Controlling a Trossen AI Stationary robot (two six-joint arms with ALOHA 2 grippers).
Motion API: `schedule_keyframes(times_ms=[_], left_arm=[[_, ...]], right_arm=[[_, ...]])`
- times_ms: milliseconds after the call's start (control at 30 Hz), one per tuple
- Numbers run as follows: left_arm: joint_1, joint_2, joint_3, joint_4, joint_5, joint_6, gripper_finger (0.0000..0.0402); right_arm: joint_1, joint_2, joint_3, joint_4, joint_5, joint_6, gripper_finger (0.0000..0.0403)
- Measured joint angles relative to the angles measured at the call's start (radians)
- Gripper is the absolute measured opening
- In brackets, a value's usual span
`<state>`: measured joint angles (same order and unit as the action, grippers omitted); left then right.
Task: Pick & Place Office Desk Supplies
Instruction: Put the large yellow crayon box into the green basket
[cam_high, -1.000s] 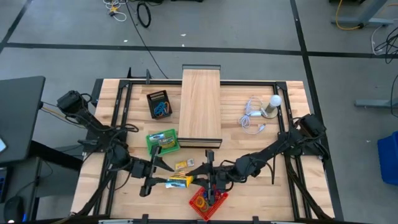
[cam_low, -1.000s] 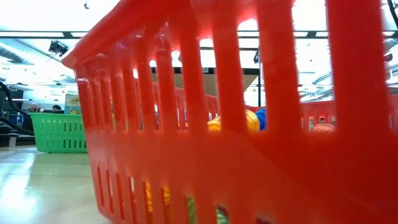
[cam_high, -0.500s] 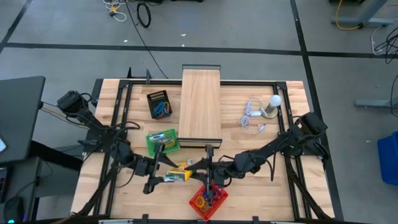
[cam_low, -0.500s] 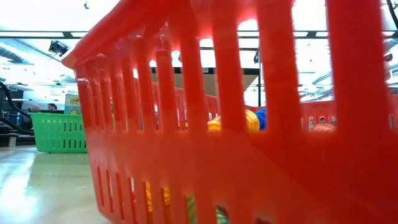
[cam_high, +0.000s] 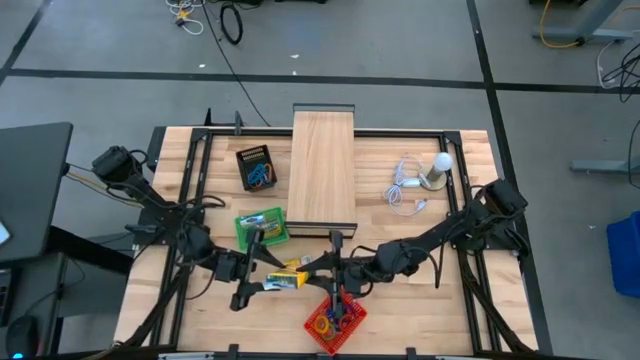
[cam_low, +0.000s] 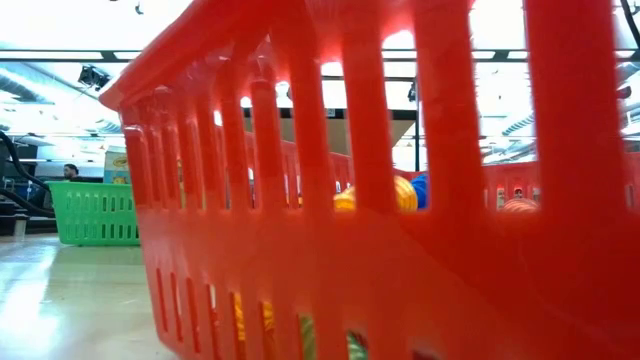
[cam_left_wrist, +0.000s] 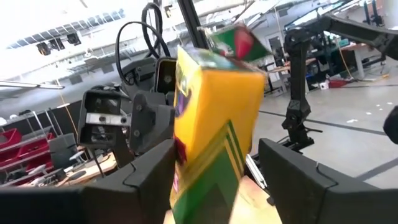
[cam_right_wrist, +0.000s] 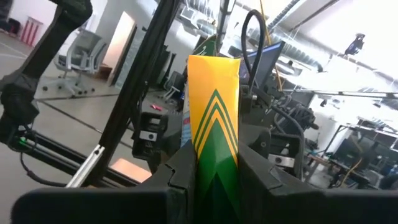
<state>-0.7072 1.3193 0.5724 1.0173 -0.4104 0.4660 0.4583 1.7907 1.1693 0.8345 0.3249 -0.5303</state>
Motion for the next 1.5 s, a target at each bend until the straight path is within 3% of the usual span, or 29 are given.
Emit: schedule_keyframes(times_ms=[500, 733, 967, 1033, 1233, 1400, 1500], left_arm=[[0.033, 0.001, 0.000, 0.035, -0.014, 0.012, 0.0146], [0.031, 0.002, 0.000, 0.029, -0.028, 0.031, 0.0145], [0.028, 0.003, 0.000, 0.008, -0.052, 0.020, 0.0112], [0.026, 0.003, 0.000, -0.005, -0.065, 0.020, 0.0112], [0.019, 0.002, 0.000, -0.042, -0.098, -0.003, 0.0112], [-0.019, -0.003, 0.000, -0.091, -0.191, -0.005, 0.0112], [-0.057, -0.026, 0.000, -0.142, -0.263, -0.015, 0.0112]], right_arm=[[-0.029, 0.009, 0.000, -0.029, -0.049, 0.041, 0.0076], [-0.029, 0.009, 0.000, -0.058, -0.057, 0.044, 0.0077], [-0.018, 0.001, 0.000, -0.140, 0.011, 0.103, 0.0228], [-0.019, -0.008, 0.000, -0.174, 0.019, 0.124, 0.0255], [0.015, -0.039, 0.000, -0.275, 0.043, 0.129, 0.0271], [0.059, -0.088, 0.001, -0.427, 0.140, 0.139, 0.0273], [0.078, -0.107, 0.001, -0.557, 0.146, 0.196, 0.0273]])
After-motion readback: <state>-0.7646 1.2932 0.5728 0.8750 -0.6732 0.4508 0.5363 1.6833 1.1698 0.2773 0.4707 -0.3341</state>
